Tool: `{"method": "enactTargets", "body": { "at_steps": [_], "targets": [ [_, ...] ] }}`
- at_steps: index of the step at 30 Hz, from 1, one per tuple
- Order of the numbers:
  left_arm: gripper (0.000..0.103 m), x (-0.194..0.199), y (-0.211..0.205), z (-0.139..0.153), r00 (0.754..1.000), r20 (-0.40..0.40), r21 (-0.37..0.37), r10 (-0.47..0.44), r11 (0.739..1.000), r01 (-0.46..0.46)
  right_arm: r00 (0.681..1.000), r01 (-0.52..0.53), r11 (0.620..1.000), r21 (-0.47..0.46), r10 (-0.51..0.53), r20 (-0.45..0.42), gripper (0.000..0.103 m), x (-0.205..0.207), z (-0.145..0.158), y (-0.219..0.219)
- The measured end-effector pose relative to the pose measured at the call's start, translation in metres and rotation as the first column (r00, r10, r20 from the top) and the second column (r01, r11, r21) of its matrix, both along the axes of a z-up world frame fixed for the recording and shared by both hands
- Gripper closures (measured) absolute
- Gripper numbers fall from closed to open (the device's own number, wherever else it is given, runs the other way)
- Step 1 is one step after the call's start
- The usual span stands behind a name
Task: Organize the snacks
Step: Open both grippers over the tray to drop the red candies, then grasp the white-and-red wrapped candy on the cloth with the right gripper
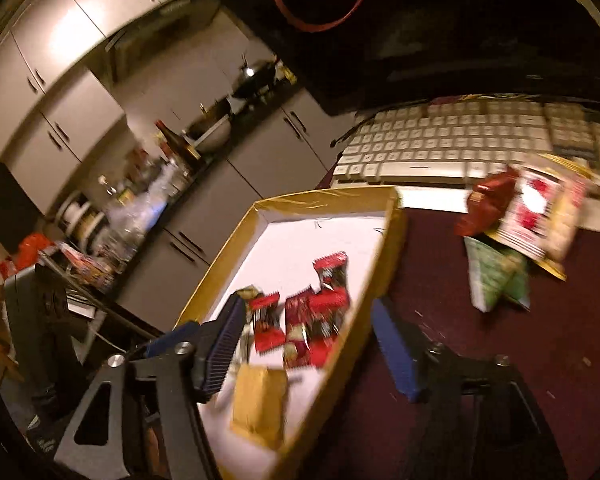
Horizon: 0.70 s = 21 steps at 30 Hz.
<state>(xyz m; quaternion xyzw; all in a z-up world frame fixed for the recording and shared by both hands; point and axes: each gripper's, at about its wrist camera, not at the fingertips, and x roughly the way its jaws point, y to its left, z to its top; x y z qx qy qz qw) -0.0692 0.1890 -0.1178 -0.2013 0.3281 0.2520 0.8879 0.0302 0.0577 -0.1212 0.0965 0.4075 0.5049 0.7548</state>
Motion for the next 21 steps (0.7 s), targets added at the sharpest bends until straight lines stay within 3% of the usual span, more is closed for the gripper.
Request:
{"method": "enactTargets", "body": {
  "at_steps": [7, 11, 21],
  "targets": [
    [0.033, 0.024, -0.070, 0.011, 0.992, -0.022, 0.052, -0.125, 0.991, 0.126, 0.996, 0.083, 0.996, -0.022, -0.083, -0.020, 0.030, 0.012, -0.027, -0.096],
    [0.034, 0.041, -0.094, 0.009, 0.987, -0.040, 0.029, -0.155, 0.987, 0.157, 0.985, 0.163, 0.985, -0.059, -0.166, -0.050, 0.030, 0.025, -0.045, -0.128],
    [0.034, 0.054, -0.119, 0.007, 0.984, -0.057, 0.038, -0.166, 0.985, 0.169, 0.963, 0.262, 0.959, -0.112, -0.268, -0.038, 0.031, 0.037, -0.072, -0.144]
  ]
}}
